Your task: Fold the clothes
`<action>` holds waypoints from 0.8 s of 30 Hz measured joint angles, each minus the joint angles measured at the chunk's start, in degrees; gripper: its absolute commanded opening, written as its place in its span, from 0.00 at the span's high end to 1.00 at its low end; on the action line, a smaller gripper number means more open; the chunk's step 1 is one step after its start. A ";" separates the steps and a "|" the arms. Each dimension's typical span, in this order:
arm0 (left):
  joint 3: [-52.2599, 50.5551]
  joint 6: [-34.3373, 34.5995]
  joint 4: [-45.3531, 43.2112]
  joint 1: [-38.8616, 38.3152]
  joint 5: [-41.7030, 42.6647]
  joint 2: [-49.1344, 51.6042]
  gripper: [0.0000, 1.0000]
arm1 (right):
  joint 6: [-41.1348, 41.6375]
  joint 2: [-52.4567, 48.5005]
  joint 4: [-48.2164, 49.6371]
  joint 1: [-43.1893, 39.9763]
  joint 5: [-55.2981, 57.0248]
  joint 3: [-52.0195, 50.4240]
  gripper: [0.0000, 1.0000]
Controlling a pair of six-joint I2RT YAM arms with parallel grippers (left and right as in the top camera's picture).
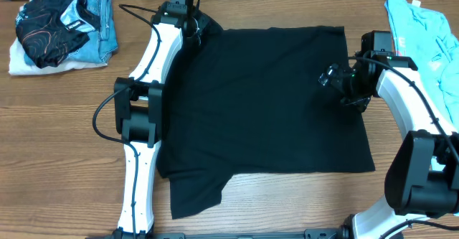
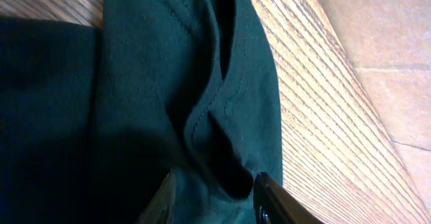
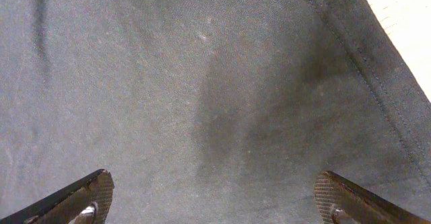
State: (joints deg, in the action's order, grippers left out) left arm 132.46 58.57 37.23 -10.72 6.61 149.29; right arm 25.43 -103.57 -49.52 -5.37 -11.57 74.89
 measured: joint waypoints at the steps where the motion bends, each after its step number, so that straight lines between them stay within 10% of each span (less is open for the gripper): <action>1: -0.02 -0.02 -0.26 0.00 -0.02 0.00 0.66 | 0.00 0.00 0.00 0.00 0.00 0.00 0.00; 8: -0.02 0.17 -1.22 0.00 -0.04 0.00 0.84 | 0.00 0.00 0.00 0.00 0.00 0.00 0.00; 18: -0.02 0.22 -1.70 0.00 -0.04 0.00 0.71 | 0.00 0.00 -0.02 0.00 -0.02 0.00 0.00; 24: -0.02 0.31 -2.14 0.00 -0.04 0.00 0.80 | 0.00 0.00 -0.02 0.00 0.00 0.00 0.00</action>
State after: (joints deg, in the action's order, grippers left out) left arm 132.44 58.87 35.09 -10.72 6.57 149.29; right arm 25.43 -103.57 -49.54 -5.37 -11.57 74.89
